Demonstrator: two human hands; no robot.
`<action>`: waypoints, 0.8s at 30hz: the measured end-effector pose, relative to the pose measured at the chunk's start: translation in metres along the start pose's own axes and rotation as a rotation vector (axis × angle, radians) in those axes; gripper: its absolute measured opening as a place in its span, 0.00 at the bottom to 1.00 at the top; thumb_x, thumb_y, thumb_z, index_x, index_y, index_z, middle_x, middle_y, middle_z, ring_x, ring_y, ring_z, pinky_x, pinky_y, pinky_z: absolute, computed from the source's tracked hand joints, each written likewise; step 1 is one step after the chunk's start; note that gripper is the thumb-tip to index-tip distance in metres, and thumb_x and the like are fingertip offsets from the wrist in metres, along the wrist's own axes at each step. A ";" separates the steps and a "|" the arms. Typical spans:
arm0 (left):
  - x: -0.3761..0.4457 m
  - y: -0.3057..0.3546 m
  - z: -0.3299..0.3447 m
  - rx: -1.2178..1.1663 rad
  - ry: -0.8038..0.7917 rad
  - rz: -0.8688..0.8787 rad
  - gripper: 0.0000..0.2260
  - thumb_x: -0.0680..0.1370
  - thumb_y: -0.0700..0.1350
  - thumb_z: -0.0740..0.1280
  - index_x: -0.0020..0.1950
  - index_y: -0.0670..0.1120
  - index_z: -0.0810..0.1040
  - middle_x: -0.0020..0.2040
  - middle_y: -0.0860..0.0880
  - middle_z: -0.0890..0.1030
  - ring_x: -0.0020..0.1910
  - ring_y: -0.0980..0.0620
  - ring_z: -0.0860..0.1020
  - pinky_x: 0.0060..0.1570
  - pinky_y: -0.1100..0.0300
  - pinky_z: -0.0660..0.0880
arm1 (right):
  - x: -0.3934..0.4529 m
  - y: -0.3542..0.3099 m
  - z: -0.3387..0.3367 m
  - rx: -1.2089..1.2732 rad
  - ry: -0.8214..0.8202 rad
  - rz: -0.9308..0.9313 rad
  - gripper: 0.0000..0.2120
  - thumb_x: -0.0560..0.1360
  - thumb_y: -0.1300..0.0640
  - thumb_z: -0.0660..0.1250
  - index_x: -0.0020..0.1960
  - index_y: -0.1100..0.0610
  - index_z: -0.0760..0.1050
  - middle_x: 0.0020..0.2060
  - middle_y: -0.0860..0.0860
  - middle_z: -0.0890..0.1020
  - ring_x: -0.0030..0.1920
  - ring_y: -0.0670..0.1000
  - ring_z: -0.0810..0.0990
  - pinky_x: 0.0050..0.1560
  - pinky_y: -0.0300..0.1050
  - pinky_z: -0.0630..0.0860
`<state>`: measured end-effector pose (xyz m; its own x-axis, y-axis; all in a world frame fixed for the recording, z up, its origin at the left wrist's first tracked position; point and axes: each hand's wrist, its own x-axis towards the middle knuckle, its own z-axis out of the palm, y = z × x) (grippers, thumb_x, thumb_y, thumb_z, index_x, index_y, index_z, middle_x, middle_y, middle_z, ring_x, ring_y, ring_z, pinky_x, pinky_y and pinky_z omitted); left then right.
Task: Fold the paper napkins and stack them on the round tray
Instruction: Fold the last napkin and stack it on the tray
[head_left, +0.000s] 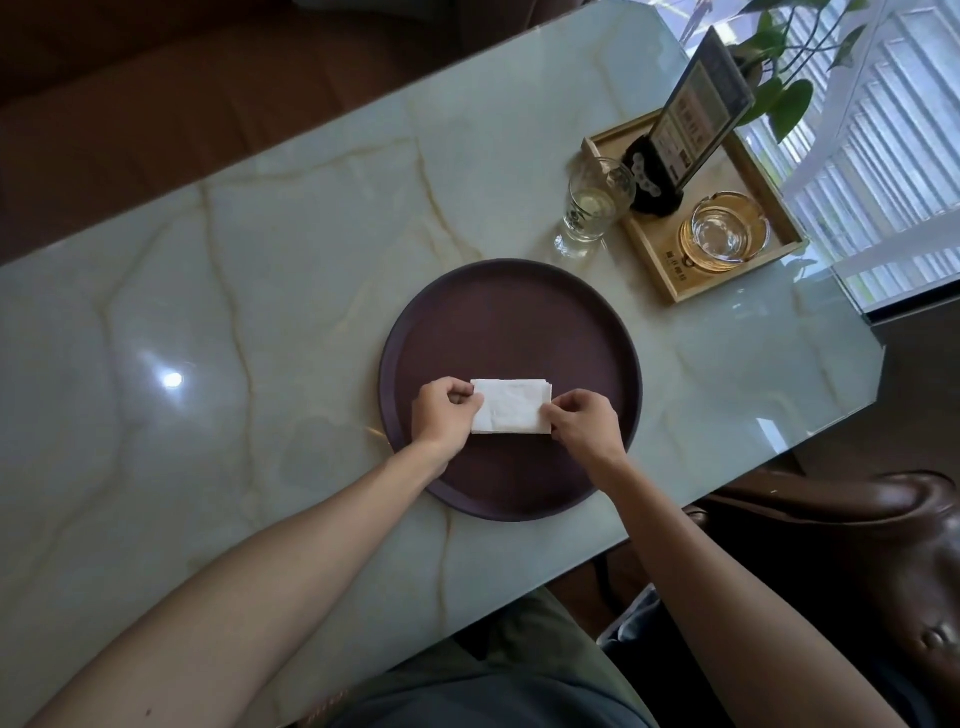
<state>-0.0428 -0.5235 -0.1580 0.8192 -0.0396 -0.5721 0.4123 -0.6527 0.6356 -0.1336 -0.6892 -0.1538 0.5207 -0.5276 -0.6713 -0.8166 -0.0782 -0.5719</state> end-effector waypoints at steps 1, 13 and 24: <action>0.000 -0.001 0.001 0.008 0.008 0.000 0.03 0.74 0.43 0.75 0.46 0.49 0.83 0.36 0.58 0.79 0.35 0.62 0.76 0.31 0.77 0.69 | 0.000 0.000 0.000 -0.010 0.002 0.002 0.04 0.72 0.54 0.70 0.40 0.52 0.81 0.38 0.51 0.86 0.42 0.54 0.86 0.45 0.55 0.83; -0.003 -0.007 -0.002 0.034 0.005 -0.018 0.05 0.74 0.47 0.75 0.48 0.47 0.83 0.35 0.58 0.79 0.38 0.56 0.80 0.32 0.74 0.67 | 0.002 0.000 0.000 -0.032 0.038 0.009 0.06 0.74 0.52 0.68 0.41 0.53 0.81 0.37 0.49 0.86 0.42 0.53 0.86 0.49 0.55 0.83; 0.004 0.017 -0.016 0.914 -0.283 0.610 0.46 0.65 0.56 0.78 0.79 0.46 0.62 0.74 0.48 0.66 0.71 0.43 0.67 0.66 0.48 0.69 | 0.003 -0.008 -0.008 -0.934 -0.138 -0.646 0.52 0.66 0.38 0.78 0.80 0.57 0.58 0.74 0.56 0.66 0.70 0.60 0.69 0.64 0.58 0.74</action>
<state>-0.0261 -0.5225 -0.1412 0.6164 -0.6344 -0.4665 -0.5657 -0.7689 0.2980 -0.1276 -0.6974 -0.1474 0.8865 -0.0673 -0.4578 -0.2224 -0.9296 -0.2939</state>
